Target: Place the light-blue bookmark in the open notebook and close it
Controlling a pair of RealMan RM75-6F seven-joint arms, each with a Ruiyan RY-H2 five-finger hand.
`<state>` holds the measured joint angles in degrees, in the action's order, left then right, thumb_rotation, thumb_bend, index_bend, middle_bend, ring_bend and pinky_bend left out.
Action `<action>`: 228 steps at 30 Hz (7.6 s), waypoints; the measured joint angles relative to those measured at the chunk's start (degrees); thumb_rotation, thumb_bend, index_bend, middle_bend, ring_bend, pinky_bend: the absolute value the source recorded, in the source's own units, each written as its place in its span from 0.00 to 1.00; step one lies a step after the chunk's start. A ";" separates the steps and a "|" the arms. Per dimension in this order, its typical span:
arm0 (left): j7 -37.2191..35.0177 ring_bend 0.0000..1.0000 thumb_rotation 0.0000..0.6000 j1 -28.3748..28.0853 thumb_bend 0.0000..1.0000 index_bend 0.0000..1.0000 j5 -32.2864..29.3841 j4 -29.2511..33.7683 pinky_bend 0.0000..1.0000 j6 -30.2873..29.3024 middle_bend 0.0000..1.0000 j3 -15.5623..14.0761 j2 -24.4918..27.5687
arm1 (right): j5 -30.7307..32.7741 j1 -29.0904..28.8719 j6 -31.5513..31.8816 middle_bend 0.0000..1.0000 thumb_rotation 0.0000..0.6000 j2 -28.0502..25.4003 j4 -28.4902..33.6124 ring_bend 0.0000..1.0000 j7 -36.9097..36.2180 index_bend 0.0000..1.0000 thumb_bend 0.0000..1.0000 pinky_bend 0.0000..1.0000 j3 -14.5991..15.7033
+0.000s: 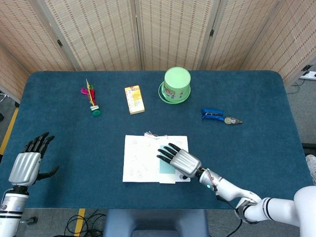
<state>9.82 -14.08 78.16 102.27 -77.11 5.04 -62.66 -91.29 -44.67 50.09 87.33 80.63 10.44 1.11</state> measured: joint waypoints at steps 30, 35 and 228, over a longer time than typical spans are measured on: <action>-0.97 0.10 1.00 0.01 0.27 0.13 -0.86 -1.32 0.16 0.64 0.06 0.17 -0.07 | 1.91 -3.63 -0.68 0.06 1.00 5.25 -8.47 0.00 -2.70 0.00 0.03 0.00 -3.67; -1.21 0.10 1.00 0.00 0.27 0.13 -0.81 -1.47 0.16 0.75 0.06 0.14 -0.21 | 2.19 -2.87 -0.08 0.24 1.00 2.25 -6.44 0.00 -2.02 0.00 0.23 0.00 -3.24; -9.79 0.10 1.00 -16.85 0.28 0.21 26.55 -32.57 0.16 5.65 0.09 -4.28 -16.60 | 1.82 27.45 34.60 0.00 1.00 -23.48 16.48 0.00 6.70 0.00 0.09 0.00 4.58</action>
<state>0.04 -30.93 104.71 69.70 -71.46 0.76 -79.26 -89.47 -17.23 84.69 63.85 97.10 17.13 5.69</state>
